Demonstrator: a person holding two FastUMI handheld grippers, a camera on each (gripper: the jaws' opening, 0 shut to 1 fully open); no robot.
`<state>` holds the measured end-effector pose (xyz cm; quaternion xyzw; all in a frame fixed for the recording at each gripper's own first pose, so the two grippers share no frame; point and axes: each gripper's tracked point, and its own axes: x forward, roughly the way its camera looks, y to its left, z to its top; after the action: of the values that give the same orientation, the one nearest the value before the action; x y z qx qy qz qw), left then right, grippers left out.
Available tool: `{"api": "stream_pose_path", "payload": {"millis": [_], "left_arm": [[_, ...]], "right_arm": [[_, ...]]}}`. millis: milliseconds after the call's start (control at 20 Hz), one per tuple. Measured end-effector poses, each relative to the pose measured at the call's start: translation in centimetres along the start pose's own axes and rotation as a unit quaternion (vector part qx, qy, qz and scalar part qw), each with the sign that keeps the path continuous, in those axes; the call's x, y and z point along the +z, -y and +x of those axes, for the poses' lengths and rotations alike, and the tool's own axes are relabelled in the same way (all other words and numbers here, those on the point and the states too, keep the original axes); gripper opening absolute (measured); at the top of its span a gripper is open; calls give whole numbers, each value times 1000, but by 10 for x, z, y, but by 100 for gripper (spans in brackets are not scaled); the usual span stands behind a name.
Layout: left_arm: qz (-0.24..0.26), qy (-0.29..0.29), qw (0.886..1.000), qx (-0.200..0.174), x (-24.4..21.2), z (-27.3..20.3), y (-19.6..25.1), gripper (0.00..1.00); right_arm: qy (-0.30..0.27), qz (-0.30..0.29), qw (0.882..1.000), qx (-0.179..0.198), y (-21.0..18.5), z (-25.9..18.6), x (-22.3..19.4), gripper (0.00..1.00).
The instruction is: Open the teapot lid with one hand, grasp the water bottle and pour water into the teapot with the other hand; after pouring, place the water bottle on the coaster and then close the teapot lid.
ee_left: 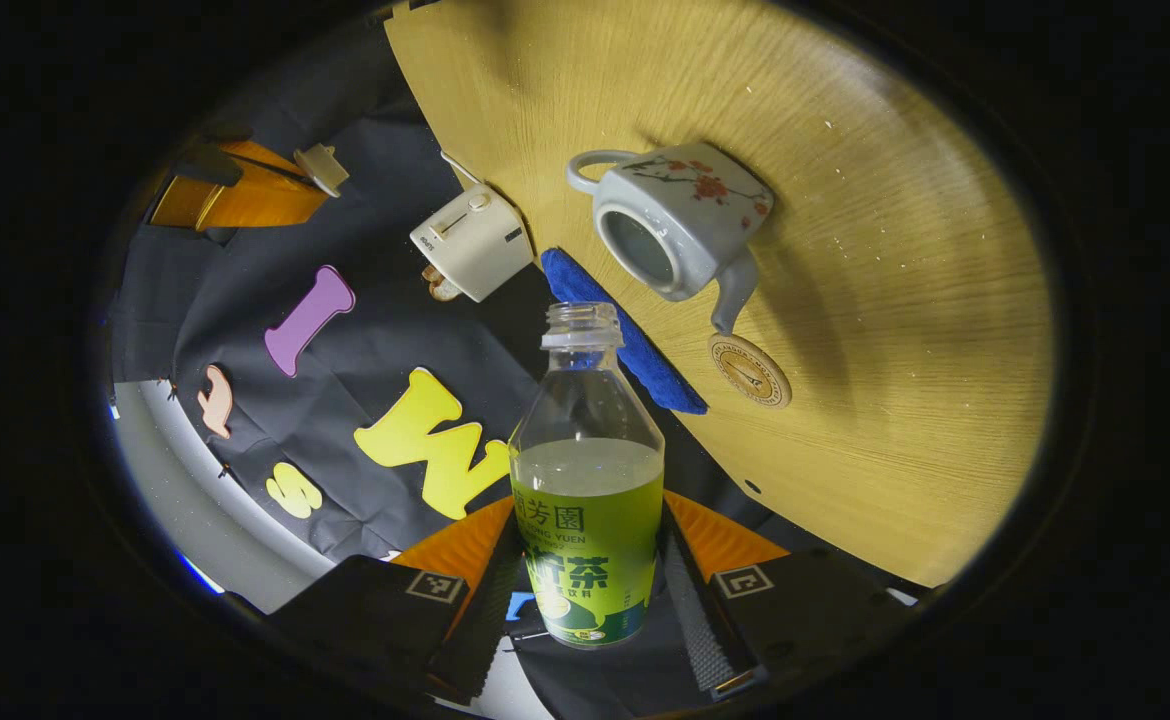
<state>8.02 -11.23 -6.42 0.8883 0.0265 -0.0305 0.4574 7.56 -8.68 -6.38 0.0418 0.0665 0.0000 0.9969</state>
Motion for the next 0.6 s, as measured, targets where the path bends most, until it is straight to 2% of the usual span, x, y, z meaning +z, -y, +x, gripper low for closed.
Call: {"api": "stream_pose_path", "payload": {"millis": [150, 250, 350, 450, 600], "left_arm": [[-31, -7, 999, -6, -7, 3, 4, 75], [-82, -13, 996, -19, -13, 5, 11, 76], [-152, -9, 988, -36, -13, 10, 21, 76], [-208, -7, 977, -38, -13, 10, 19, 75], [-296, -9, 954, -39, -26, 12, 14, 75]], "right_arm": [[0, 2, 1000, -2, 2, 1, 0, 0], [-2, 5, 1000, -1, 3, 3, 0, 0], [-6, 17, 1000, 4, 4, 4, -1, 0], [-7, 22, 1000, 0, 9, 4, -2, 0], [-5, 27, 1000, -1, 11, 3, -1, 0]]}}
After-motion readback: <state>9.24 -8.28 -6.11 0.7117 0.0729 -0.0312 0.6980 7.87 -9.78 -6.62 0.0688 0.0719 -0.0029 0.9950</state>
